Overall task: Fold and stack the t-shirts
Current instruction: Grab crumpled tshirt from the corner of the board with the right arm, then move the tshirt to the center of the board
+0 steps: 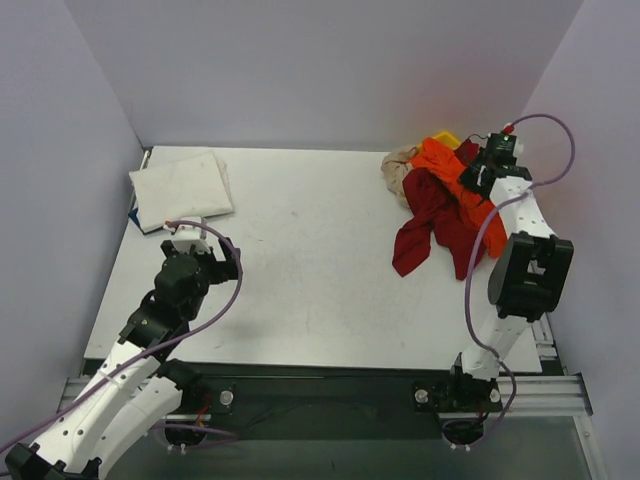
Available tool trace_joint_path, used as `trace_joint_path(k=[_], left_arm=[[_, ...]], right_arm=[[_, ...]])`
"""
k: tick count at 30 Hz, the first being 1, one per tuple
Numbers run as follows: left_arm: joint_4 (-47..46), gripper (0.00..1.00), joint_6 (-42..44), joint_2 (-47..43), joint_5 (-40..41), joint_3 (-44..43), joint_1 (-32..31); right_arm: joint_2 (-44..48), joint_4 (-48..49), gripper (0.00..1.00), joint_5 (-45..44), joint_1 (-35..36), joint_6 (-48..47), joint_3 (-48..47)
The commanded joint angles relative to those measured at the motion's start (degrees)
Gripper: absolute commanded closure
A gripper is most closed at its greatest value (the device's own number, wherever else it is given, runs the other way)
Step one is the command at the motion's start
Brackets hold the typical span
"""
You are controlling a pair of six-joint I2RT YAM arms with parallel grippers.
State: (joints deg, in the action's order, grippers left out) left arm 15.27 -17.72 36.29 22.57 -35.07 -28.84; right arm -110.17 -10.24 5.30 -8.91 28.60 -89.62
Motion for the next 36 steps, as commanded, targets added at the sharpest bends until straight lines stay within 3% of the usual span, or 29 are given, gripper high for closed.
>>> trace_joint_path(k=[1, 8, 10, 13, 16, 20, 27, 31, 36], left_arm=[[-1.12, 0.03, 0.58, -1.05, 1.07, 0.35, -0.43], [-1.64, 0.03, 0.58, -1.75, 0.73, 0.53, -0.6], [-1.82, 0.03, 0.49, -2.19, 0.37, 0.88, -0.6], [-2.08, 0.03, 0.49, -3.07, -0.59, 1.41, -0.6], [-2.17, 0.03, 0.4, -3.95, -1.3, 1.76, -0.6], [-2.43, 0.03, 0.4, -5.79, -2.61, 1.85, -0.6], [-2.17, 0.03, 0.14, -8.6, -2.09, 2.55, -0.78], [-2.17, 0.03, -0.21, -9.4, -1.04, 2.99, -0.78], [-2.08, 0.03, -0.3, -8.87, -0.95, 3.16, -0.78]], right_arm=[[15.22, 3.64, 1.0, -2.66, 0.91, -0.74, 2.87], [35.71, 5.67, 1.0, -7.5, 8.28, -5.83, 4.72], [39.39, 6.02, 1.0, -5.83, 11.77, -6.97, 3.59], [41.96, 7.07, 1.0, 4.17, 15.65, -6.37, 1.48], [41.8, 6.03, 1.0, 8.06, 23.71, -10.73, -1.77], [36.01, -2.56, 1.0, 7.62, 36.72, -19.61, -17.62], [25.71, -8.13, 1.0, 13.41, 44.68, -21.31, -36.13], [27.8, -6.9, 0.97, 13.95, 44.94, -19.9, -31.95], [34.75, -0.05, 0.92, -1.04, 43.1, -17.8, -13.15]])
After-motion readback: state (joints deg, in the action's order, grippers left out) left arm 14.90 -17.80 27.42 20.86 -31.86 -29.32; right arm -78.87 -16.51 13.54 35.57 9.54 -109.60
